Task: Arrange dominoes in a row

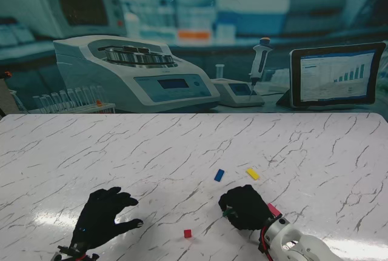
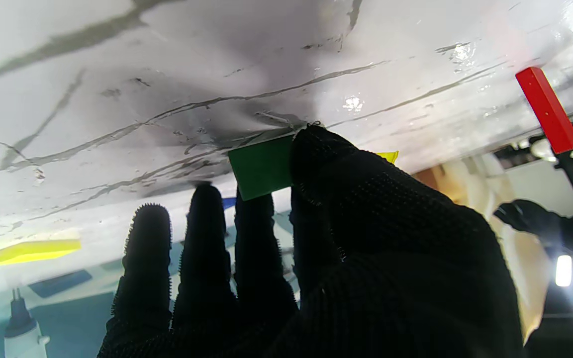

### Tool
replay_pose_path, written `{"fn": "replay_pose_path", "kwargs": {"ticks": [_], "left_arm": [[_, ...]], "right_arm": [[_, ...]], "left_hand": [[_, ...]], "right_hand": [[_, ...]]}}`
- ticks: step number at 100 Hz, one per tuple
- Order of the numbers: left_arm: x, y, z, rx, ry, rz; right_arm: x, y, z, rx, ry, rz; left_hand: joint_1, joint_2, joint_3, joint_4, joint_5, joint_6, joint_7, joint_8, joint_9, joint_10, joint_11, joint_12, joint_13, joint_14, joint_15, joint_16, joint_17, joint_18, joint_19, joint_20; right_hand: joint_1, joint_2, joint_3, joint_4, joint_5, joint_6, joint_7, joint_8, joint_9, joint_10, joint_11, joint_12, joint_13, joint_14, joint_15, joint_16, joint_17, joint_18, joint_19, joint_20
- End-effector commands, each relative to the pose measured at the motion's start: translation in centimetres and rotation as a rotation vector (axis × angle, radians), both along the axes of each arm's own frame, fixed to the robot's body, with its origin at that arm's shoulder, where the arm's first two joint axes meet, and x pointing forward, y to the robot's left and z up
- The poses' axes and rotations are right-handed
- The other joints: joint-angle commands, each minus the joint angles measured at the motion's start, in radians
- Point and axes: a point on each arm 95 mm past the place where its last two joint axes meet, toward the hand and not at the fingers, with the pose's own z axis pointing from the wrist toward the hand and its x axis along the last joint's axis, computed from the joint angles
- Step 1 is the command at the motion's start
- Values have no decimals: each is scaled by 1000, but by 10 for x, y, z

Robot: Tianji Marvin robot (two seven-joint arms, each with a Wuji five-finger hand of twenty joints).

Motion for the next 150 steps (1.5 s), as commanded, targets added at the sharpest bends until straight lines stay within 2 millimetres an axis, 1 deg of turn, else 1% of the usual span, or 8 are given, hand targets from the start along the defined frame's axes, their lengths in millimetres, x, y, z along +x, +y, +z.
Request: {"fn": "replay_pose_path", "kwargs": {"ticks": [1, 35, 50, 67, 79, 101, 134, 150], "left_arm": [[-3, -3, -3, -14, 14, -20], [-3, -3, -5, -19, 14, -19], [-3, -3, -5, -18, 13, -18], [-3, -3, -5, -17, 11, -20], [-3, -3, -5, -17, 10, -20], [-3, -4, -6, -22, 14, -18], [-3, -3, -6, -24, 14, -15], [-3, -3, -6, -23, 13, -16]], "right_arm": [[-7, 0, -12, -8, 38, -3], [-6, 1, -17, -3, 54, -3], [-6, 2, -17, -5, 60, 7], [-6, 1, -17, -26, 66, 23], [-6, 2, -17, -32, 66, 28], [-6, 3, -15, -19, 50, 20], [-6, 7, -10, 13, 9, 0], [-6, 9, -7, 27, -11, -9]], "left_hand": [[12, 17, -7, 0, 4, -22, 11, 15, 20, -25, 12, 12, 22, -25, 3, 13, -6, 6, 31, 19], [14, 17, -6, 0, 6, -27, 20, 15, 21, -26, 14, 12, 22, -27, 4, 13, -6, 5, 30, 19], [14, 18, -6, 0, 7, -30, 23, 16, 21, -27, 14, 12, 21, -28, 4, 13, -6, 5, 30, 19], [16, 17, -6, 0, 7, -29, 29, 16, 21, -26, 15, 12, 21, -26, 3, 13, -6, 7, 29, 19], [15, 18, -7, 0, 5, -24, 30, 16, 19, -23, 15, 12, 19, -25, 2, 13, -5, 6, 30, 19], [11, 20, -8, -1, 5, -15, 29, 14, 15, -14, 13, 11, 17, -21, 3, 13, -5, 7, 32, 20], [9, 22, -8, -1, 8, -12, 27, 13, 17, -12, 14, 11, 17, -18, 4, 14, -5, 9, 34, 21], [6, 24, -9, -1, 7, -13, 27, 14, 16, -9, 15, 12, 16, -17, 3, 14, -6, 9, 35, 21]], "right_hand": [[1, 15, 6, 28, 27, -9, 6, -16, 48, 16, -8, -4, 24, 8, 3, 20, -15, 94, -7, -3], [2, 17, -3, 38, 74, -45, 35, -21, 65, 8, -18, -3, 34, 4, 8, 25, -15, 97, -13, 0], [-11, -12, 28, 50, 99, -73, 49, -30, 69, 8, -27, -5, 37, 4, 7, 28, -15, 102, -25, 3], [-66, -55, 114, 111, 117, -139, 50, 0, 22, 12, -20, 3, 21, 9, -6, 28, -16, 104, -48, 15], [-89, -71, 130, 147, 127, -158, 40, 14, -15, 14, -13, 7, 1, 13, -18, 24, -19, 105, -58, 20], [-111, -86, 139, 161, 137, -163, 29, 20, -40, 20, -9, 14, -16, 18, -24, 22, -23, 104, -67, 24], [-133, -93, 157, 159, 155, -100, 18, 46, -38, 15, 16, 30, -13, 21, -21, 22, -17, 107, -72, 39], [-138, -98, 157, 158, 160, -112, 8, 55, -56, 25, 11, 29, -28, 27, -24, 21, -28, 104, -77, 44]]}}
